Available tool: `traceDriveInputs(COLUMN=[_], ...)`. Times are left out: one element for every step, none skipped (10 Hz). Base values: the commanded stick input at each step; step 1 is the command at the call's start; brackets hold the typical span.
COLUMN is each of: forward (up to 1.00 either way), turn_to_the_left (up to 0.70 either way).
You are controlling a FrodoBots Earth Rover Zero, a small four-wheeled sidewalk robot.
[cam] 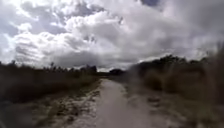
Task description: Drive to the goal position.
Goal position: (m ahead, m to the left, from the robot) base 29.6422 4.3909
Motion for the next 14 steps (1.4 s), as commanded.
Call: traceDriveInputs(forward=[0.69, 0.69, 0.69, 0.69, 0.69, 0.69, 0.69, 0.69, 0.69, 0.69, 0.69, 0.69, 0.69, 0.69], turn_to_the_left=[0.01, 0.01, -0.01, -0.09, -0.04, 0.01, 0.01, 0.01, 0.01, 0.01, 0.01, 0.01, 0.01, 0.01])
